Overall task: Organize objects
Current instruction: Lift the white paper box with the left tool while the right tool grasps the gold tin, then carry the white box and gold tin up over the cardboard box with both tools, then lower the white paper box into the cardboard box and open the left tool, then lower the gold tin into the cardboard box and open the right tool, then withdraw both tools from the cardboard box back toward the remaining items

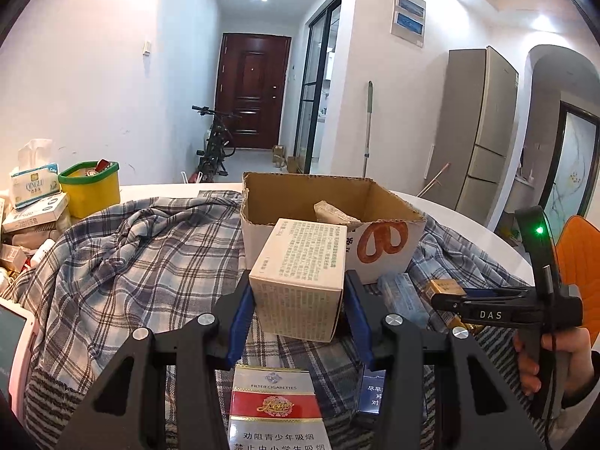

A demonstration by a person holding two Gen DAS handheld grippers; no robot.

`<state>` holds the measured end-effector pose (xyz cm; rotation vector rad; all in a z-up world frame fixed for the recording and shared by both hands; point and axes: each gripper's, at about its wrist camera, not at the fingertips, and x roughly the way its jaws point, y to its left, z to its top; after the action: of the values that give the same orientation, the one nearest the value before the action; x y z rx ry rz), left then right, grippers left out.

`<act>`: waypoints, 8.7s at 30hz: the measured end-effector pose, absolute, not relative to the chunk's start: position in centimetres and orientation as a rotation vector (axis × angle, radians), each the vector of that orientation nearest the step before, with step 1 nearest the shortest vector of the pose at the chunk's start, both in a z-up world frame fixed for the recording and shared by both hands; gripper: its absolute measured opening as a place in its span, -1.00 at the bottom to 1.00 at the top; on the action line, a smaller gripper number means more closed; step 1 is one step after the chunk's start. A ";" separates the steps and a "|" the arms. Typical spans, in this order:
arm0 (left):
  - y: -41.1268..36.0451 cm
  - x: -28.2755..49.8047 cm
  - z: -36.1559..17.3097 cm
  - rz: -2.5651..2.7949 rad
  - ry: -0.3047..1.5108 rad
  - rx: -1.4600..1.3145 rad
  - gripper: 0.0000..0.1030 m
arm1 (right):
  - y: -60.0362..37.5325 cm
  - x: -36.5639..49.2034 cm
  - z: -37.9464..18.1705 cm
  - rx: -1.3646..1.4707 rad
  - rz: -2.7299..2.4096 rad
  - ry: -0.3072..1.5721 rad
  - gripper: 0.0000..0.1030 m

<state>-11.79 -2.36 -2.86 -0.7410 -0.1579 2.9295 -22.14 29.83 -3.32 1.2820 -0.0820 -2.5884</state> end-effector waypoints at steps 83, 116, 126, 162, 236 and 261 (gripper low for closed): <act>-0.8 -8.7 16.5 3.004 -0.132 -0.062 -0.05 | 24.2 -13.9 19.7 0.175 -2.783 0.105 0.03; -3.3 -15.8 15.5 3.033 -0.206 -0.182 -0.05 | 24.4 -20.5 18.8 0.243 -2.766 -0.042 0.03; -3.0 -17.9 14.1 3.046 -0.163 -0.273 -0.05 | 24.0 -21.9 18.2 0.320 -2.737 -0.010 0.03; -1.1 -29.7 2.0 2.880 -0.051 -0.994 -0.06 | 25.1 -29.8 13.0 0.711 -2.729 -0.052 0.03; -2.0 -19.0 13.0 3.188 -0.004 -0.289 0.82 | 24.0 -24.8 17.0 0.449 -2.804 0.076 0.43; -3.0 -14.2 15.9 3.155 -0.107 -0.074 1.00 | 24.6 -20.8 18.9 0.243 -2.833 0.045 0.93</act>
<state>-14.18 -3.00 15.89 -0.0739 -0.1073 3.1550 -20.82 24.64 18.94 0.2430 0.0453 -2.8328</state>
